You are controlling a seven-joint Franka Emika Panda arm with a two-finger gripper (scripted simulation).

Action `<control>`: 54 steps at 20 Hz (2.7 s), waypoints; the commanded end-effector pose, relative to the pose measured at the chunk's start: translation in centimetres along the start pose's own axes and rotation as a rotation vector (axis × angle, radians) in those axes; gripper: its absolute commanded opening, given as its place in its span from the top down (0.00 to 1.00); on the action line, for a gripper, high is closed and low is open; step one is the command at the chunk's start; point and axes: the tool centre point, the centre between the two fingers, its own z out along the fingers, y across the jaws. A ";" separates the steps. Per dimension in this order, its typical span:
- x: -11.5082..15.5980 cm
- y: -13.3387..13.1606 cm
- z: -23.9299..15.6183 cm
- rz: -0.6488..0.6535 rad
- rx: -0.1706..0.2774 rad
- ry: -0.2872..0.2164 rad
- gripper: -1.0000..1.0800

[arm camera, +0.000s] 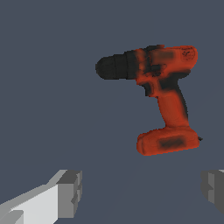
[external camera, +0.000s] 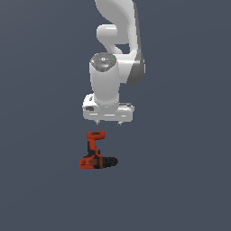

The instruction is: Pick up the object and move it to a goal position.

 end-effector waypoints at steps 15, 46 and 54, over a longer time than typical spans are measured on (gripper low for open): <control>0.1 -1.0 -0.4 -0.013 -0.004 0.009 0.19; 0.0 2.2 7.0 0.740 -0.029 0.092 0.19; -0.3 3.5 8.7 0.965 -0.035 0.133 0.19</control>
